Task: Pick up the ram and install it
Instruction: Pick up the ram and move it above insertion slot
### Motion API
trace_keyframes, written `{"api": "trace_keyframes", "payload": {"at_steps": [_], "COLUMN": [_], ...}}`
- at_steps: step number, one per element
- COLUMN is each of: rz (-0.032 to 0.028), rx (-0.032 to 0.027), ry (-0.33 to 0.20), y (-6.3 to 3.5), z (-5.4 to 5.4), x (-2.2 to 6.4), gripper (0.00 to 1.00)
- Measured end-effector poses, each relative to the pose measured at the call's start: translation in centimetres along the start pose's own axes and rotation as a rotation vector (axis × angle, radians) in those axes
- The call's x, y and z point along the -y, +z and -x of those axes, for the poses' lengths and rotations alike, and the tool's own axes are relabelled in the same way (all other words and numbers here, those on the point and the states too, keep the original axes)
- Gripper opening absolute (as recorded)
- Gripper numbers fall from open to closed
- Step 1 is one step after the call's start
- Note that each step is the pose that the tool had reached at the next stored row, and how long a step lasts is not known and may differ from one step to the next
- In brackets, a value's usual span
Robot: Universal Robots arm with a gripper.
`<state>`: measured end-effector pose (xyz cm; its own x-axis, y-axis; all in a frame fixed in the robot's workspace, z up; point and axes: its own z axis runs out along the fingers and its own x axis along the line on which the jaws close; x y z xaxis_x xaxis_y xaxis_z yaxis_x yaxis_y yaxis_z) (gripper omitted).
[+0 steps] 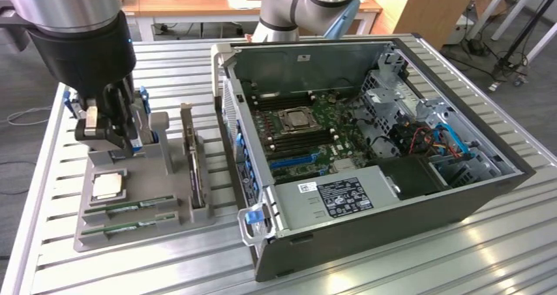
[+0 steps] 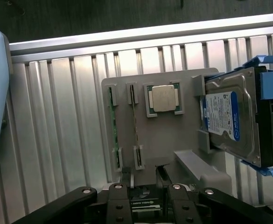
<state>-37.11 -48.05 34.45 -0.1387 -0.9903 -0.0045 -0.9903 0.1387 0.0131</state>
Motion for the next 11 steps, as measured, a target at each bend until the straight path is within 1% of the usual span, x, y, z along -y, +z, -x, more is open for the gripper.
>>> {"api": "trace_keyframes", "payload": {"at_steps": [9, 11], "rz": [0.0, 0.0001], "rx": [0.0001, 0.0], "ry": [0.0, 0.0], "y": [1.6, 1.79], "z": [0.0, 0.0], "x": [0.02, 0.02], "gripper": [0.36, 0.36]}}
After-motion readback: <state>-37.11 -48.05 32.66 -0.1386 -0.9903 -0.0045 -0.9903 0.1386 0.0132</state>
